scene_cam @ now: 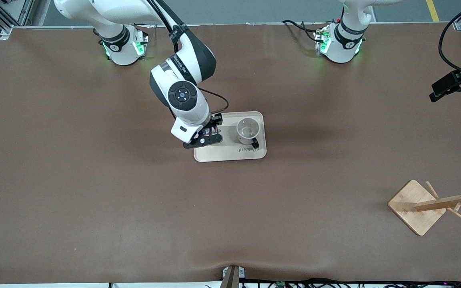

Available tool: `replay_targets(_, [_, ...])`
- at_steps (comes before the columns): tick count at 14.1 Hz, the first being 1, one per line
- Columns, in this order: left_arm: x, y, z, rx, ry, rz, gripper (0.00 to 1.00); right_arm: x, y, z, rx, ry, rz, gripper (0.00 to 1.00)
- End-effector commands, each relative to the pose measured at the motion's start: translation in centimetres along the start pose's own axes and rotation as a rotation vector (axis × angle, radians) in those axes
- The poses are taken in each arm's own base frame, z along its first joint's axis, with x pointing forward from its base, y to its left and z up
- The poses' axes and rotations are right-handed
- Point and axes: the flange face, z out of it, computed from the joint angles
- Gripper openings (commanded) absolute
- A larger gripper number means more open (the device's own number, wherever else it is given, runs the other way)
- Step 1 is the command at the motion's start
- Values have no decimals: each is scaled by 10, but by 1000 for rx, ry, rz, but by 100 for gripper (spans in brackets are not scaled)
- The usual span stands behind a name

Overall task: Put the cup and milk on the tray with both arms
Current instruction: 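Lower the milk carton onto the tray beside the mug with the right gripper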

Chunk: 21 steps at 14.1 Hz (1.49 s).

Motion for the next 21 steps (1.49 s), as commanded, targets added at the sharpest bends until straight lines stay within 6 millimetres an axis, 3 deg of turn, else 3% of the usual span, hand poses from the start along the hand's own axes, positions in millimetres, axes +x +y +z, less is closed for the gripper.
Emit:
replay_targets(1, [0,-2,0,-15,4,14,100,-2,-5,7,-20,19,-10,100])
replay_targets(15, [-1,-1,4,-15,-4,14,100,-1,-1,4,-21,12,-5,100])
replay_targets(21, [-1,1,5,-16,-7,17,100,14,17,-26,5,59,11,100])
